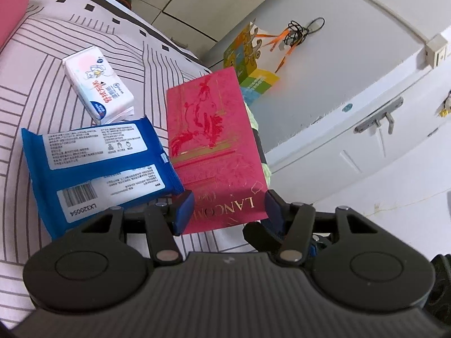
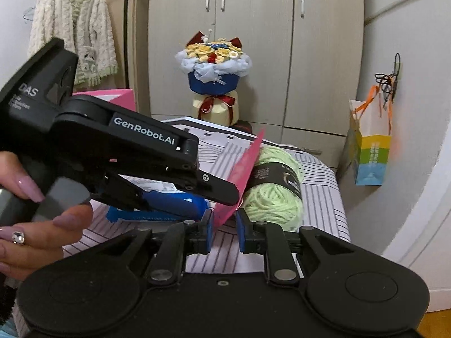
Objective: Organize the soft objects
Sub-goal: 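Lift the pink envelope with both grippers and carry it toward the shoebox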
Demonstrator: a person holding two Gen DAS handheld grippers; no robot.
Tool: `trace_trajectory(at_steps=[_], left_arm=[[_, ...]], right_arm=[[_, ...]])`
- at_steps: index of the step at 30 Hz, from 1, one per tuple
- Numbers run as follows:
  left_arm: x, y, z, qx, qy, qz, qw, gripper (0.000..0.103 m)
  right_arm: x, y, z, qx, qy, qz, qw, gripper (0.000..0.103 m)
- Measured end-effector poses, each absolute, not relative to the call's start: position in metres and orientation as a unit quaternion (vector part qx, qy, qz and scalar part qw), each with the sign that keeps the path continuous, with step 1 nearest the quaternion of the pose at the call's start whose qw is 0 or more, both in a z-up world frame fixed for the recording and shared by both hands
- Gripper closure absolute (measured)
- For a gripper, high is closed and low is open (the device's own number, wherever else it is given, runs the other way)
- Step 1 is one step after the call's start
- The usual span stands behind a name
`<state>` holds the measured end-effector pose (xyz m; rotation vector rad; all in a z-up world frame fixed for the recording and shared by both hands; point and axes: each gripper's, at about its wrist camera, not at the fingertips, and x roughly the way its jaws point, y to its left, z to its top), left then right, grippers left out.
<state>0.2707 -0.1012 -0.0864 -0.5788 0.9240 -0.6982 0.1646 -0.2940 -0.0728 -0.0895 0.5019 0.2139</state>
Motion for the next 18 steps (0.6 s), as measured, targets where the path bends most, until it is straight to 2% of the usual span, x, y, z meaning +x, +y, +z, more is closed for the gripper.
trace_trajectory(at_steps=[4,7,16,17,18], left_arm=[[0.273,-0.094,-0.086,-0.282,0.428,-0.324,0.795,0.046],[0.275,-0.093,-0.086,-0.283,0.426,-0.322,0.796,0.046],[0.283,-0.097,-0.092,-0.293,0.433,-0.322,0.789,0.047],[0.284,-0.098,-0.093,-0.293,0.434,-0.322,0.789,0.047],[0.285,-0.099,-0.094,-0.294,0.435,-0.321,0.788,0.047]], right_arm=[[0.17,-0.292,-0.069,-0.048,0.239,0.114,0.963,0.081],[0.176,-0.291,-0.069,-0.053,0.234,0.118,0.963,0.076],[0.213,-0.302,-0.091,0.011,0.251,0.123,0.96,0.075],[0.216,-0.302,-0.094,0.019,0.253,0.12,0.96,0.075],[0.218,-0.303,-0.096,0.027,0.252,0.116,0.96,0.086]])
